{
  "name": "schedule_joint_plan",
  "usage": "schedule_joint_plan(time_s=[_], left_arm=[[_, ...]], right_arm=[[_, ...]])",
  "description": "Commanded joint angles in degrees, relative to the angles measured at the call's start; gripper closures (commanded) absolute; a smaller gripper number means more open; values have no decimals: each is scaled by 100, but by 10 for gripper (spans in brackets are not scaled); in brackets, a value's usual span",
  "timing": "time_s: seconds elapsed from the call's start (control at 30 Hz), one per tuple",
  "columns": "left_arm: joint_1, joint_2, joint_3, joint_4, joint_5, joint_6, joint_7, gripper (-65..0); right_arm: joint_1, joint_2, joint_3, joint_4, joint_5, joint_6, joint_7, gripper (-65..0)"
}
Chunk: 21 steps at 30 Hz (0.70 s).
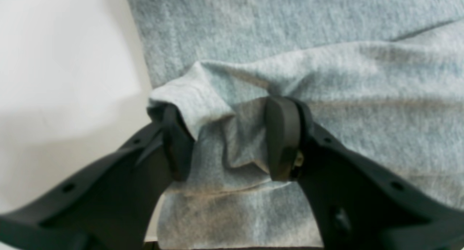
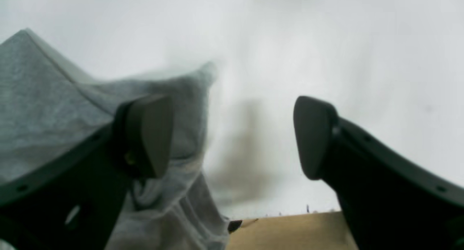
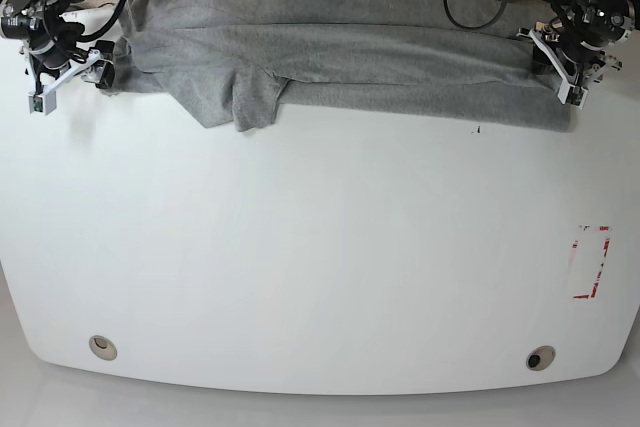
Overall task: Fold the T-shirt properly
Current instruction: 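Move the right gripper to the hanging sleeve and grasp it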
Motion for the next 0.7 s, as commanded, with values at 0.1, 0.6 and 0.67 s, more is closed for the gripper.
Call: schedule_joint_plan(time_s=[0.1,0.6,0.67], left_arm=[[6,-70,-21,58,73,36,40,-293],[6,-70,-21,49,73,36,40,-293],[6,-78,-30,49,73,36,40,-293]], right_arm=[[-29,-180,-107,860,854,3,-377,-495],[420,-286,-1786,78,484,3,-140,-495],[534,-242,-1962,-248,396,3,-114,-495]])
